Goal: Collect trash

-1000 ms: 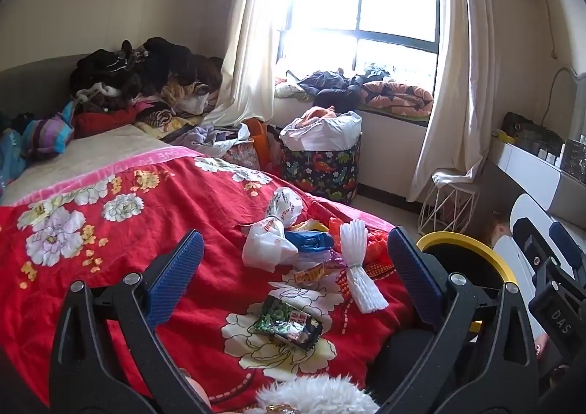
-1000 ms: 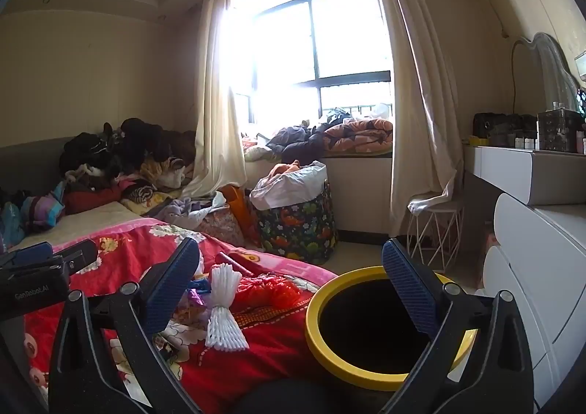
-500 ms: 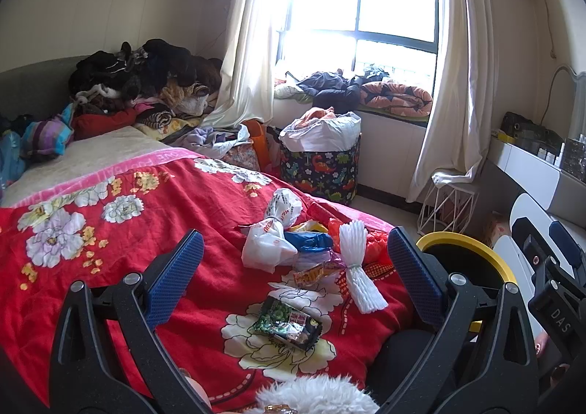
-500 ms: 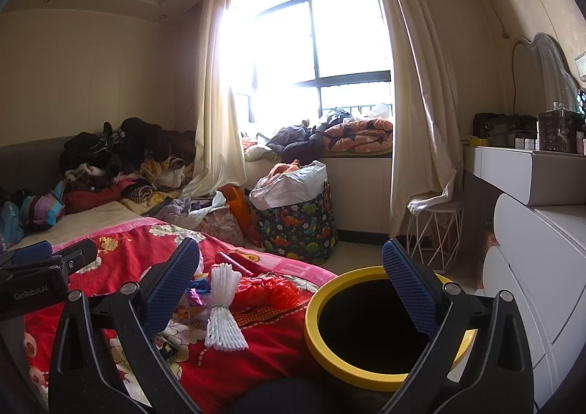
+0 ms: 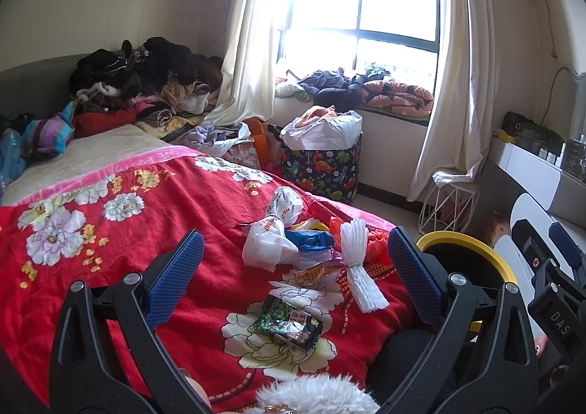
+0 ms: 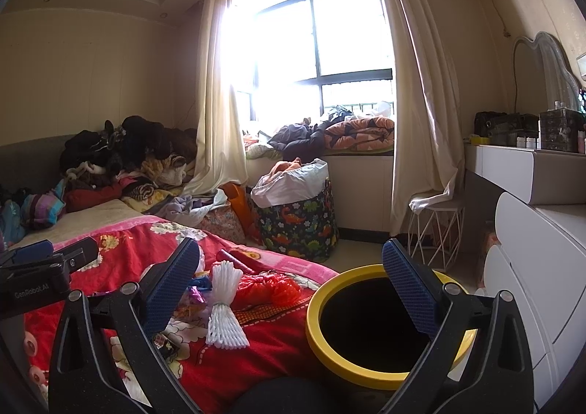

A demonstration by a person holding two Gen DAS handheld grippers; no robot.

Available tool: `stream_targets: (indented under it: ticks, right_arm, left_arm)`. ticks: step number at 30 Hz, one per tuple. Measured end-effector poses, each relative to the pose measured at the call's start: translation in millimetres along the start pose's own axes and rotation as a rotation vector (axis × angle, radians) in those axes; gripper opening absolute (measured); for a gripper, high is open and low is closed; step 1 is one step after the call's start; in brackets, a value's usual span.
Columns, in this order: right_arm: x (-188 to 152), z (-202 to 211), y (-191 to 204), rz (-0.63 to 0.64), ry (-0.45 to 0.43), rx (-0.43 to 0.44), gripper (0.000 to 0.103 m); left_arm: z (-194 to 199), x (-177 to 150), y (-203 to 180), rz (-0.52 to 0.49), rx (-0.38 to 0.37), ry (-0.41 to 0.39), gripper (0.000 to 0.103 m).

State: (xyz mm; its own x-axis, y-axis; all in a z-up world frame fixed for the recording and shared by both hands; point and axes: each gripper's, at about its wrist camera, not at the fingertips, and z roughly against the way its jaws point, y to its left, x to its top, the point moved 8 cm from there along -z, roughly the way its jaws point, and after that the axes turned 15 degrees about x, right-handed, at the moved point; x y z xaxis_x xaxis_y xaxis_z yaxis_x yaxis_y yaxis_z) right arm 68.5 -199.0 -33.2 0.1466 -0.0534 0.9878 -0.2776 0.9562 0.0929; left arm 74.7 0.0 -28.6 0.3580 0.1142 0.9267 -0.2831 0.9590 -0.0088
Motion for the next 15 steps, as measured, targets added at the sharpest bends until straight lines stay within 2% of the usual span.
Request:
stream_targets:
  ticks: [15]
  right_arm:
    - [-7.0, -2.6, 1.6, 0.003, 0.006, 0.01, 0.097]
  left_arm:
    - [-0.9, 0.0, 2.9, 0.005, 0.007, 0.009, 0.092]
